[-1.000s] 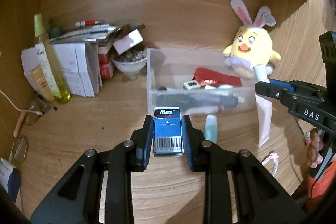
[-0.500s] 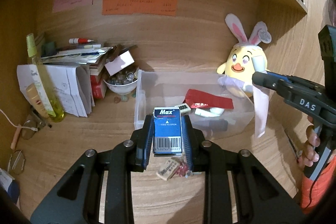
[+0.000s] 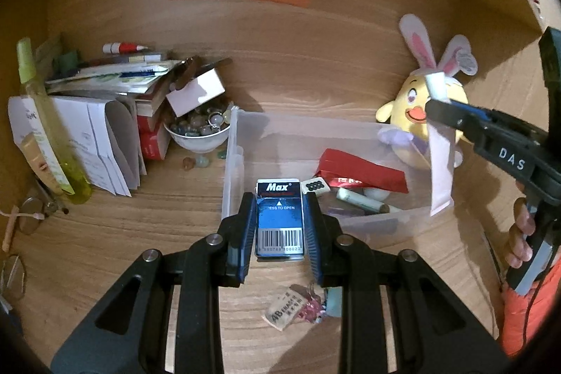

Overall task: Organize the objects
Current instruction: 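Carry both items over the clear bin and open both grippers to release them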

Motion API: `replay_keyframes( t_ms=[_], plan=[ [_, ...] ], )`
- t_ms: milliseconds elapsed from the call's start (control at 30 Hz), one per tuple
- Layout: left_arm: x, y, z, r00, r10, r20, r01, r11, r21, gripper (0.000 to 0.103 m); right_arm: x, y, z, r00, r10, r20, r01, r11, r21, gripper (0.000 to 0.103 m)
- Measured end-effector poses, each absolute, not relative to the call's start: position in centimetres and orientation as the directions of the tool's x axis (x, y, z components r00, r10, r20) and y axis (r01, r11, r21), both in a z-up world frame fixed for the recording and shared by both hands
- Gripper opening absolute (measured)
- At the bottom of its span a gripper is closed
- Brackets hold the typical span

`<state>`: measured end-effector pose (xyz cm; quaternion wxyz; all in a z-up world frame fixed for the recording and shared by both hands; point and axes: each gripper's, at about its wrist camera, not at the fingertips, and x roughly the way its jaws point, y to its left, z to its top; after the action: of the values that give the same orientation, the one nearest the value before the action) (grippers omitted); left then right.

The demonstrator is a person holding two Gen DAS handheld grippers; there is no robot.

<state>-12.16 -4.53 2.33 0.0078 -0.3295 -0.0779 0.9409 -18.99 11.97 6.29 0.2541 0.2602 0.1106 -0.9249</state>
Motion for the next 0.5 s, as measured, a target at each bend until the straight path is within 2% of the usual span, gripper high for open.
replay_keyframes(
  t_ms=[233,500],
  plan=[
    [-13.9,-4.8,1.9,-0.769,0.081,-0.634,0.033,-0.986,-0.166,0.027,-20.1,10.2,6.5,-0.781,-0.355,-0.515,0.500,-0.848,-0.175,0.019],
    [-16.1,-4.7,0.5,-0.742,0.085,-0.665,0.035,-0.986,-0.165,0.027,-20.8,7.7,3.4,-0.762,-0.318,-0.565,0.522,-0.817,-0.244,0.018]
  ],
)
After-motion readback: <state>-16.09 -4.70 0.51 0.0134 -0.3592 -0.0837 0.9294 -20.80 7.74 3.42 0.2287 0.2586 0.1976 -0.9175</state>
